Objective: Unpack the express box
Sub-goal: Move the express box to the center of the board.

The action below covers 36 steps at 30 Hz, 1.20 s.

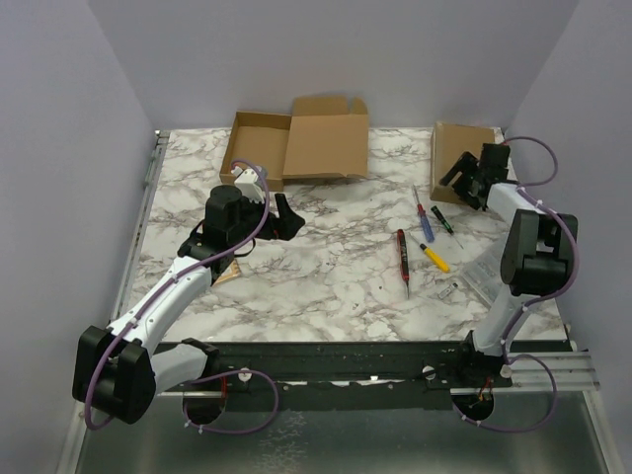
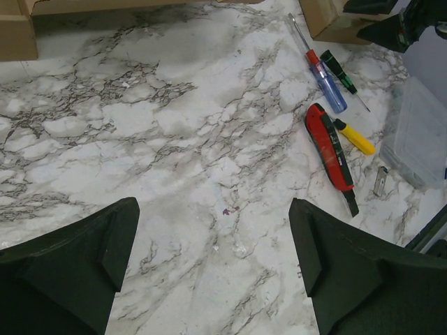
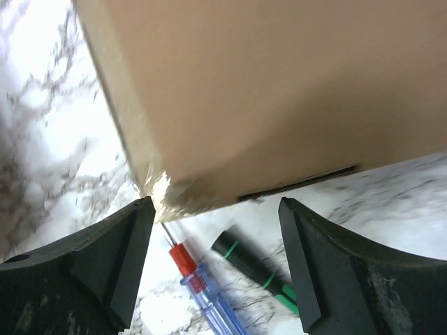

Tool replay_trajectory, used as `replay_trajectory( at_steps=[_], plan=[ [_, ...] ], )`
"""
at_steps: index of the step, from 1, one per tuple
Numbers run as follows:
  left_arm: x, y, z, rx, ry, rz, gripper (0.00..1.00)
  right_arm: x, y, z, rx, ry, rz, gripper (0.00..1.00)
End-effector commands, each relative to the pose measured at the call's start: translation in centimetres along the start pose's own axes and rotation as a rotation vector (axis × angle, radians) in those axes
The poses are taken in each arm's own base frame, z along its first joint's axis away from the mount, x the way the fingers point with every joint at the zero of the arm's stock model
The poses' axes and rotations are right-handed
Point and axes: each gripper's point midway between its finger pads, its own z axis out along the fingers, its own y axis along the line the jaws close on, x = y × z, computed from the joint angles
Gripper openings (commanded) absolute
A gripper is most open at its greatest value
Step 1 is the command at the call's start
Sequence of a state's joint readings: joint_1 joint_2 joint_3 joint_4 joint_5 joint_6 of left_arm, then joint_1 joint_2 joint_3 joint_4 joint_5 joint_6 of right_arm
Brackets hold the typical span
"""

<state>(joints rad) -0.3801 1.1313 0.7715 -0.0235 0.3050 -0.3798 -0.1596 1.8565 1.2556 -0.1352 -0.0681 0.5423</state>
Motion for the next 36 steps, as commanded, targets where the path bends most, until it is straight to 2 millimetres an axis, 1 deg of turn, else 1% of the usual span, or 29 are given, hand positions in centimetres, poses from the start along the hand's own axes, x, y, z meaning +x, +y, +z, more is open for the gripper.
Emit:
replay_trajectory(
  at_steps=[1, 4, 5, 7, 8, 11, 13, 15, 17, 18, 20, 21, 23, 24, 26, 28, 31, 36],
  plan=[
    [0.0, 0.2, 0.2, -0.003, -0.007, 0.015, 0.96, 5.4, 1.3, 0.4, -0.028, 0.13, -0.022, 0.81],
    [0.0, 0.2, 0.3, -0.001, -0.003, 0.012, 0.96, 7.8, 2.6, 0.0, -0.053, 0.175, -0.054, 0.81],
    [0.1, 0.2, 0.3, 0.0, -0.001, 0.011, 0.96, 8.1, 3.1, -0.3, -0.063, 0.183, -0.071, 0.8],
    [0.1, 0.2, 0.3, 0.0, 0.0, 0.009, 0.96, 7.7, 4.0, -1.1, -0.084, 0.171, -0.105, 0.8],
    [0.2, 0.2, 0.3, 0.001, 0.001, 0.01, 0.96, 7.0, 4.3, -1.6, -0.092, 0.155, -0.115, 0.81],
    [0.2, 0.2, 0.3, 0.002, 0.001, 0.009, 0.96, 3.6, 4.4, -2.8, -0.035, 0.066, -0.166, 0.82],
    [0.1, 0.1, 0.3, 0.003, -0.001, 0.01, 0.96, 0.7, 4.0, -3.2, 0.039, -0.015, -0.204, 0.85],
    [0.0, 0.1, 0.2, 0.004, -0.002, 0.011, 0.96, -2.3, 2.8, -3.3, 0.13, -0.088, -0.208, 0.87],
    [0.0, 0.1, 0.2, 0.005, -0.004, 0.013, 0.96, -5.3, 1.0, -3.2, 0.229, -0.156, -0.197, 0.88],
    [0.0, 0.1, 0.1, 0.004, -0.004, 0.013, 0.96, -6.7, 0.0, -3.0, 0.269, -0.187, -0.193, 0.88],
    [0.0, 0.1, 0.1, 0.003, -0.005, 0.015, 0.96, -9.0, -1.1, -2.3, 0.29, -0.215, -0.183, 0.89],
    [0.0, 0.1, 0.1, 0.005, -0.007, 0.014, 0.96, -9.4, -1.6, -1.2, 0.285, -0.196, -0.179, 0.89],
    [0.0, 0.1, 0.2, 0.006, -0.004, 0.015, 0.96, -10.3, -2.1, 0.2, 0.275, -0.179, -0.191, 0.89],
    [0.0, 0.0, 0.2, 0.008, -0.003, 0.014, 0.96, -10.7, -1.9, 0.9, 0.269, -0.171, -0.212, 0.89],
    [0.0, 0.0, 0.2, 0.008, -0.001, 0.012, 0.96, -10.6, -1.5, 2.3, 0.244, -0.141, -0.238, 0.88],
    [0.1, 0.1, 0.3, 0.007, 0.002, 0.013, 0.96, -10.1, -0.9, 3.2, 0.203, -0.121, -0.251, 0.87],
    [0.2, 0.2, 0.4, 0.005, 0.005, 0.012, 0.96, -8.9, -0.2, 3.9, 0.144, -0.103, -0.245, 0.86],
    [0.4, 0.2, 0.6, 0.007, 0.013, 0.009, 0.96, -5.7, 1.2, 4.5, 0.089, -0.048, -0.25, 0.86]
  ],
)
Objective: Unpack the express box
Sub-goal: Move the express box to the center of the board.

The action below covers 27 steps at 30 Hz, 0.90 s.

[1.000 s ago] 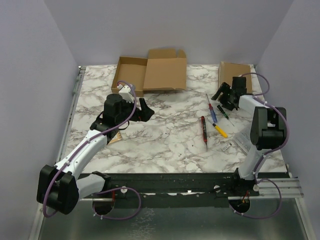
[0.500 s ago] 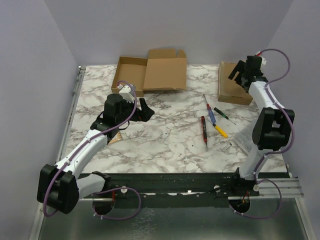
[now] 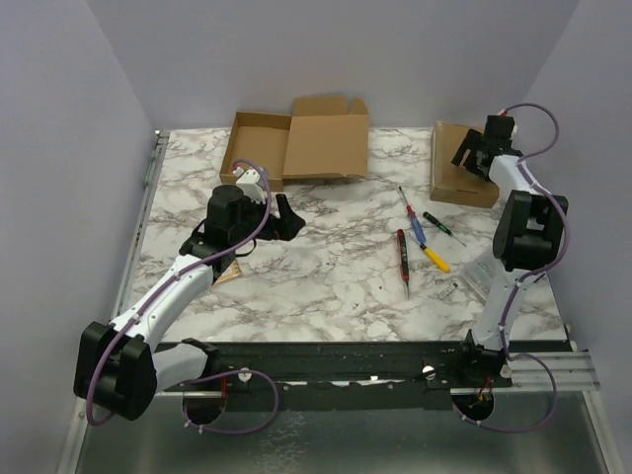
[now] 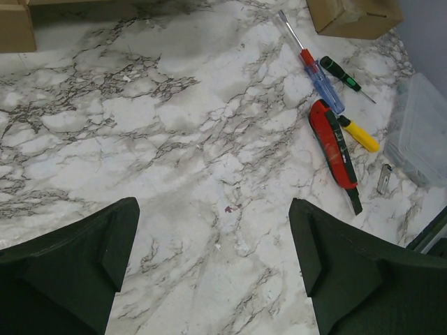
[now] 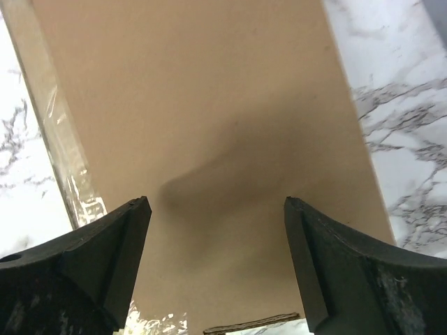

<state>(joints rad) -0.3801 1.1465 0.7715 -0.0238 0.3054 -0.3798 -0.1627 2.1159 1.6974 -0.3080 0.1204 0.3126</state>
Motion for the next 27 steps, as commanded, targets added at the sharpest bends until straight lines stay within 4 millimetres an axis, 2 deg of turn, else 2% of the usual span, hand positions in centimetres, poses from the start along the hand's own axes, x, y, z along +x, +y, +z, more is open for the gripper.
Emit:
replay_trajectory(
  at_steps=[1, 9, 18, 20, 23, 27],
  plan=[
    [0.0, 0.0, 0.3, 0.011, -0.001, 0.014, 0.96, 2.1, 2.7, -0.4, -0.085, 0.04, -0.029, 0.86],
    [0.0, 0.0, 0.3, 0.011, -0.001, 0.014, 0.96, 7.1, 7.3, -1.7, -0.133, 0.095, -0.096, 0.85],
    [-0.1, 0.0, 0.2, 0.007, -0.006, 0.015, 0.96, 13.4, 16.9, -5.4, -0.301, 0.176, -0.204, 0.84],
    [-0.1, 0.0, 0.1, 0.007, -0.008, 0.015, 0.96, 14.6, 18.5, -6.3, -0.324, 0.189, -0.222, 0.84],
    [-0.1, 0.1, 0.1, 0.003, -0.009, 0.016, 0.96, 16.6, 20.1, -7.9, -0.366, 0.228, -0.211, 0.84],
    [-0.1, 0.2, 0.1, 0.001, -0.01, 0.018, 0.96, 19.3, 21.1, -10.4, -0.425, 0.28, -0.187, 0.83]
  ],
)
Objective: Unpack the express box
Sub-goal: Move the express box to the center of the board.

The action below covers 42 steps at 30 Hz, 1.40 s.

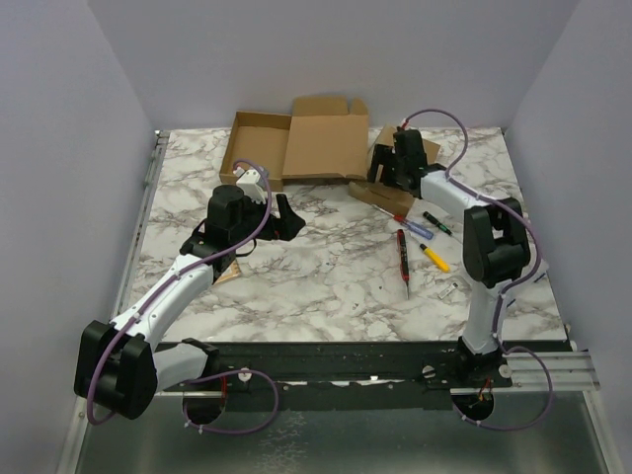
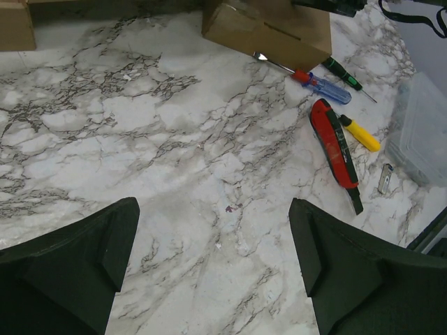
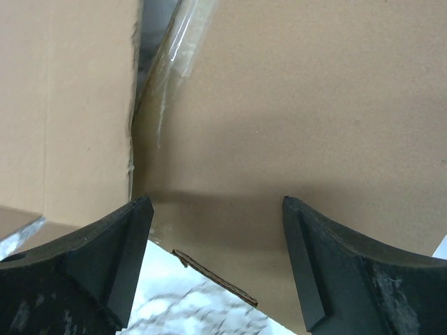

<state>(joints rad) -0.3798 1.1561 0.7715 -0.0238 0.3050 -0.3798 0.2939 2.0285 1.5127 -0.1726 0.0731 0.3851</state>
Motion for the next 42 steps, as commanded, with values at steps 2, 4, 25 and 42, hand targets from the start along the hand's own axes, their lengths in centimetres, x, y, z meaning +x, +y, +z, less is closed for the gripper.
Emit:
replay_trajectory(
  at_steps=[2, 4, 25, 42],
  plan=[
    [-0.4, 0.0, -0.1, 0.004, -0.017, 0.021, 0.96, 7.9, 2.6, -2.4, -0.086, 0.208, 0.081, 0.83],
    [-0.3, 0.1, 0.0, 0.001, -0.016, 0.022, 0.96, 8.9, 3.0, -3.5, -0.111, 0.219, 0.091, 0.83],
    [1.9, 3.0, 2.1, -0.018, 0.093, -0.071, 0.95, 20.1, 9.8, -9.3, -0.365, 0.343, -0.207, 0.83],
    [3.2, 4.3, 3.4, -0.083, 0.097, -0.314, 0.96, 22.2, 12.0, -19.8, -0.426, 0.311, -0.258, 0.84]
  ],
)
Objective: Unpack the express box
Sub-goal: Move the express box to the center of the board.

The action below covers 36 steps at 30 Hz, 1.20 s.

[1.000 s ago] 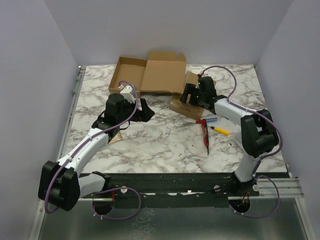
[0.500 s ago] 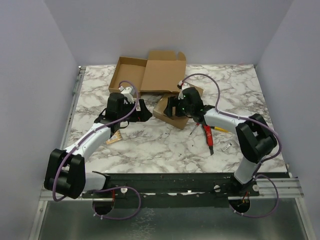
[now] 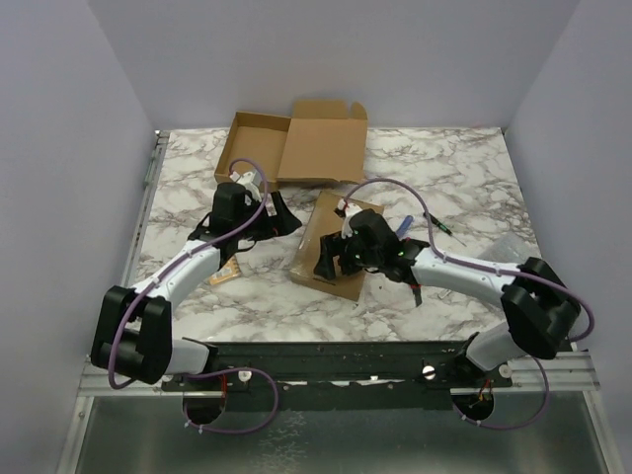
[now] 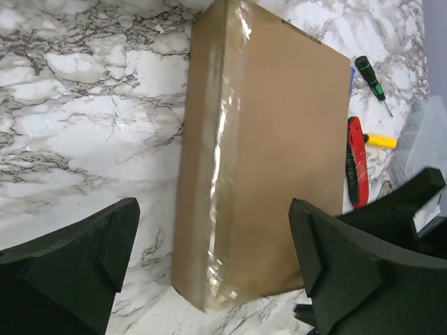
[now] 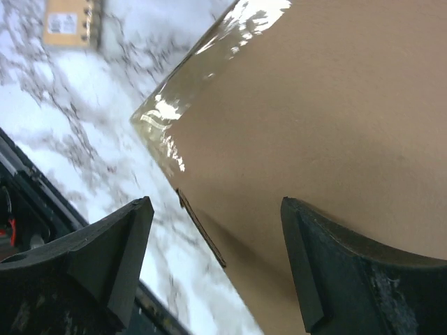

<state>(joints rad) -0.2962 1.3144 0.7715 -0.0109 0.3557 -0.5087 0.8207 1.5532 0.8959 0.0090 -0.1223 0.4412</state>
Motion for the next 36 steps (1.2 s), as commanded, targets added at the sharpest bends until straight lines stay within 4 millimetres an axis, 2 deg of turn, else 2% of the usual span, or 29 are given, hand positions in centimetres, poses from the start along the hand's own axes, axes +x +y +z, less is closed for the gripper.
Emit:
replay_trajectory(
  at_steps=[1, 5, 7, 12, 14, 18, 23, 25, 28, 31, 34, 36],
  plan=[
    [0.3, 0.4, 1.5, 0.003, 0.001, -0.114, 0.96, 2.7, -2.8, -4.2, 0.173, 0.072, 0.064, 0.85],
    [1.2, 0.1, 2.8, 0.049, 0.033, -0.172, 0.96, 0.4, -5.7, -7.0, 0.337, -0.037, 0.093, 0.89],
    [2.1, -1.0, 3.3, 0.103, 0.053, -0.2, 0.95, -0.1, -7.4, -7.8, 0.377, -0.064, 0.141, 0.9],
    [5.5, -4.5, 4.2, 0.182, 0.102, -0.192, 0.95, -1.2, -11.5, -8.7, 0.423, -0.084, 0.245, 0.9],
    [6.9, -5.8, 4.2, 0.206, 0.116, -0.197, 0.95, -1.5, -12.2, -8.2, 0.421, -0.081, 0.241, 0.9],
    [9.0, -7.0, 3.1, 0.208, 0.105, -0.231, 0.95, -0.9, -12.1, -6.0, 0.369, 0.007, 0.194, 0.86],
    [11.1, -7.6, 0.4, 0.224, 0.094, -0.269, 0.95, 0.4, -9.7, -4.5, 0.227, 0.038, 0.136, 0.85],
    [11.8, -6.9, -0.6, 0.203, 0.099, -0.285, 0.95, 0.3, -9.0, -4.5, 0.192, 0.027, 0.131, 0.85],
    [10.7, -5.5, -2.3, 0.123, 0.041, -0.249, 0.97, -0.1, -8.8, -4.6, 0.186, 0.021, 0.113, 0.85],
    [8.0, -4.6, -3.9, 0.041, -0.034, -0.203, 0.98, -1.0, -11.1, -5.8, 0.337, 0.015, 0.096, 0.85],
    [4.3, -3.2, -5.6, -0.067, -0.101, -0.156, 0.98, -3.3, -13.5, -9.0, 0.518, -0.063, 0.091, 0.87],
    [1.4, -2.7, -6.8, -0.106, -0.153, -0.115, 0.98, -4.0, -15.7, -11.7, 0.669, -0.109, 0.148, 0.89]
  ],
)
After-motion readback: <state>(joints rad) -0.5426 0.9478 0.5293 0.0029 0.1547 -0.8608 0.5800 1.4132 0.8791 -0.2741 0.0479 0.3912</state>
